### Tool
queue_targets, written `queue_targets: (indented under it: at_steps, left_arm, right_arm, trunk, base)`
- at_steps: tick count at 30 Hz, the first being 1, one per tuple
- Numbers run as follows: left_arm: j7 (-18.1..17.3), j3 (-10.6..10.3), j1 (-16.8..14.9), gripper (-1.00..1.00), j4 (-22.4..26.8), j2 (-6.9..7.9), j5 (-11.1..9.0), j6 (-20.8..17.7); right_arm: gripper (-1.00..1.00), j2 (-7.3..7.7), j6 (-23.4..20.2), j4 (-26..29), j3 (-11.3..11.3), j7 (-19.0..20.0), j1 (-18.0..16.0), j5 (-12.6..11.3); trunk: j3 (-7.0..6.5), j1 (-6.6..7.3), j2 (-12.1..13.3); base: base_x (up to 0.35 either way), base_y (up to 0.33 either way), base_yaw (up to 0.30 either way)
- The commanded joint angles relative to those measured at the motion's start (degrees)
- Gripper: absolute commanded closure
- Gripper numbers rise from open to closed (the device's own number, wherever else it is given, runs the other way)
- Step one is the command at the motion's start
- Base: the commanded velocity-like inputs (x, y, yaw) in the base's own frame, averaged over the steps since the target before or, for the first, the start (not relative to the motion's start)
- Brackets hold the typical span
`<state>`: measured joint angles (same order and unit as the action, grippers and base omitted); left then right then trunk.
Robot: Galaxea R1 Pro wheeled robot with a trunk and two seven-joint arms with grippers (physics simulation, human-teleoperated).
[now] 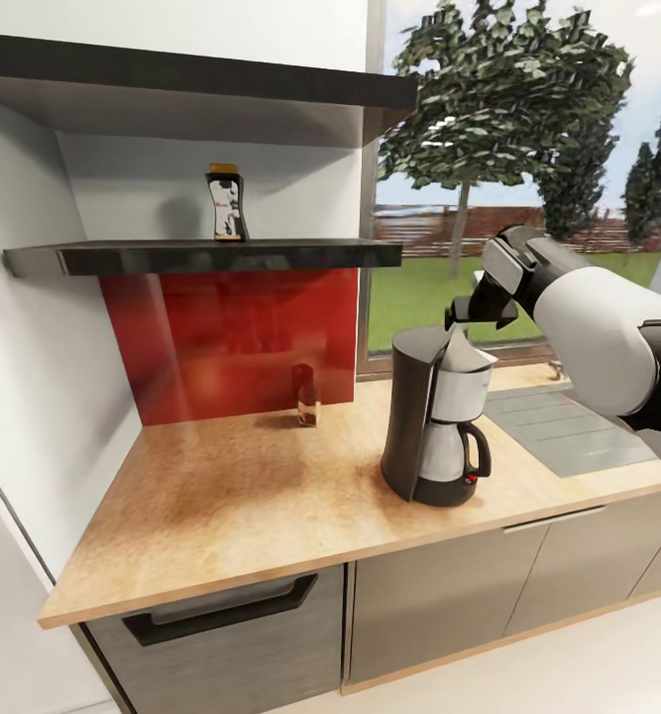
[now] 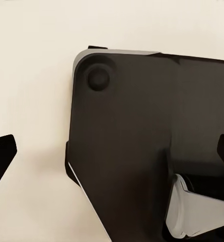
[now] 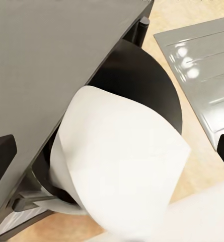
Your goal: Set up a coffee station on the kitchen countertop: keep the coffee maker on the countertop, move the bottle of coffee from the kitchen shelf to the counter next to the coffee maker, place a paper coffee filter on top of the coffee maker, put the saucer next to the coffee maker with the coffee cup on the saucer, and place the electric kettle next to the coffee maker.
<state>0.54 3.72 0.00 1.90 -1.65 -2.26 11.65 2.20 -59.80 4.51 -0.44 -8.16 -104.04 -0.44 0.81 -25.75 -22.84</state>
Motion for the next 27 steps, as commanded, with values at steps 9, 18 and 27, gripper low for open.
queue_targets:
  at_steps: [9,18,27]
  left_arm:
    - [0.0,0.4,0.0,-1.0,0.0,-0.02,-0.2,0.1]
    - [-0.1,0.4,0.0,-1.0,0.0,-0.02,-0.2,0.1]
    - [-0.2,0.5,0.0,-1.0,0.0,-0.02,-0.3,0.2]
  right_arm:
    - [-1.0,0.0,-0.2,0.0,-0.1,-0.2,0.0,-0.1]
    - [-1.0,-0.08,-0.2,0.1,-0.1,-0.2,0.0,-0.1]
    - [-1.0,-0.12,0.2,1.7,-0.3,0.0,0.0,-0.1]
  trunk:
    - [-0.73,-0.03,-0.1]
    - [-1.57,-0.03,-0.1]
    - [-2.41,-0.03,-0.1]
  base:
    - [0.0,0.0,0.0]
    - [0.0,0.0,0.0]
    - [0.0,0.0,0.0]
